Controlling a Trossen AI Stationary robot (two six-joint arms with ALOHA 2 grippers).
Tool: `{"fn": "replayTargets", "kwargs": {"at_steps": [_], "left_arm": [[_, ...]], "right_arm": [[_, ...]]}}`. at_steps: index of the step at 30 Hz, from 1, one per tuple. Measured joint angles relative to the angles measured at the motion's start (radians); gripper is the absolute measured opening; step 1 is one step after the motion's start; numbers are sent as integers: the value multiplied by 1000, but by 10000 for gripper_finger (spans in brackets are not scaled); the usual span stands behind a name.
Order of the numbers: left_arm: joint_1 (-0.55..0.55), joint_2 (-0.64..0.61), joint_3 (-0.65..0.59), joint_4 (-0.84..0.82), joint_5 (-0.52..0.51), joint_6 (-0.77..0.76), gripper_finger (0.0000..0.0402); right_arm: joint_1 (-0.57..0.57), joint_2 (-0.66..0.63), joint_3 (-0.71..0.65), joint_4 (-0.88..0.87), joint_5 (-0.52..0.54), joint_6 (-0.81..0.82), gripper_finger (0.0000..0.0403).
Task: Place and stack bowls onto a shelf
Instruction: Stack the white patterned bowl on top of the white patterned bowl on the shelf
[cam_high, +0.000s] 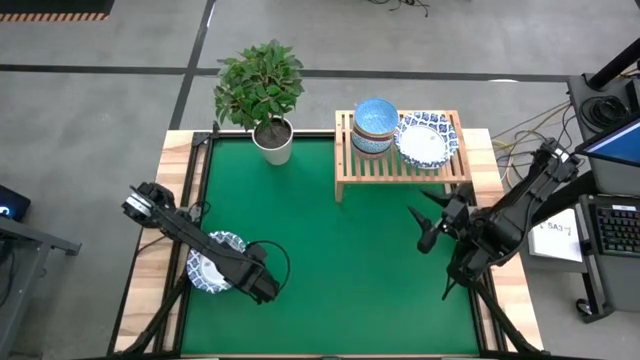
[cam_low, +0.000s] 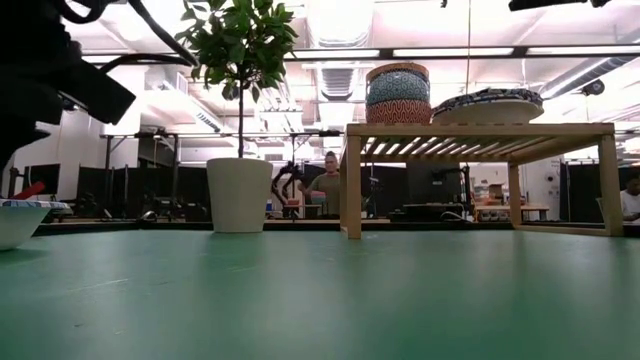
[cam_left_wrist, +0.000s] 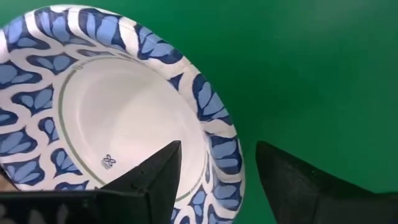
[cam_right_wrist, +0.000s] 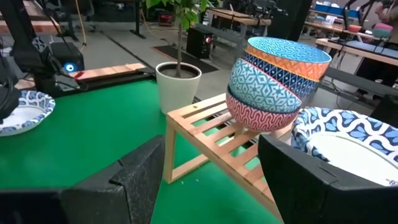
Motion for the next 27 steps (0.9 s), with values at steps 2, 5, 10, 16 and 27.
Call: {"fn": "replayTargets", "kwargs": {"at_steps": [2, 5, 10, 16, 27], "left_arm": [[0, 0, 0, 5, -3, -7, 186], [0, 0, -1, 6, -23, -14, 170], [-2, 23, -2, 8, -34, -32, 107], [-12, 35, 16, 4, -4, -44, 11], [-23, 34, 311, -85, -249, 367, 1]], "right_arm": [[0, -6, 0, -1, 6, -2, 247], [0, -16, 0, -3, 16, -6, 247], [0, -19, 0, -3, 17, -18, 247], [3, -19, -1, -3, 29, -38, 247], [209, -35, -61, -9, 93, -94, 247]]}}
